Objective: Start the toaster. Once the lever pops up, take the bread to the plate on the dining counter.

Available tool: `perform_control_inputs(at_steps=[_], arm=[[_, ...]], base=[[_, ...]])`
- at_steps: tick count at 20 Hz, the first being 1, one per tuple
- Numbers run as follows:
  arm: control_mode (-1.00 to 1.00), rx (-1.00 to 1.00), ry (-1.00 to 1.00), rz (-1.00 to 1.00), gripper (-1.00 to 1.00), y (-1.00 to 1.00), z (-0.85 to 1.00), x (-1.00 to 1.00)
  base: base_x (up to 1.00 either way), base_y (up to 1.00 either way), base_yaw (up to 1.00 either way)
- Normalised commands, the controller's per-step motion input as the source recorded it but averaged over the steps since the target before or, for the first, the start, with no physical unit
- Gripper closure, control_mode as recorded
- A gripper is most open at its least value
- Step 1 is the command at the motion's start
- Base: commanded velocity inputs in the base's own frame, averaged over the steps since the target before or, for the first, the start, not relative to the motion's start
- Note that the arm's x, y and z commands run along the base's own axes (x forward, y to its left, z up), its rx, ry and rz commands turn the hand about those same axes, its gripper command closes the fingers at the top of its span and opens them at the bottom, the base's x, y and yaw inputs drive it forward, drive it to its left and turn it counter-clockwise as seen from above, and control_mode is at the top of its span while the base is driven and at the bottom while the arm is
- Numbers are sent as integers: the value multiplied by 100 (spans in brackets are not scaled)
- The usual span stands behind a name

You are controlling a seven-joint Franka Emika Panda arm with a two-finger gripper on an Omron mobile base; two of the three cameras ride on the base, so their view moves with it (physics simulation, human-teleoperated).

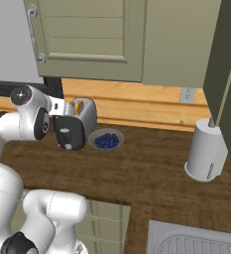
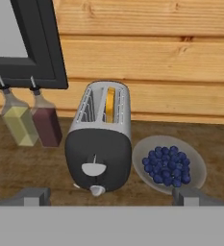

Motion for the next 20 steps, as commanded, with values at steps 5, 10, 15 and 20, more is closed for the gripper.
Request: perform_control_inputs(at_steps=[5, 10, 15, 20], arm=[[-100, 0, -14, 0, -100, 0, -42, 39], [-100, 0, -12, 0, -100, 0, -18, 49], [-100, 0, -1, 0, -100, 0, 13, 21], [-100, 0, 7, 0, -100, 0, 31, 9]], base=[[0, 0, 0], [0, 0, 0], [0, 0, 0], [0, 0, 0]])
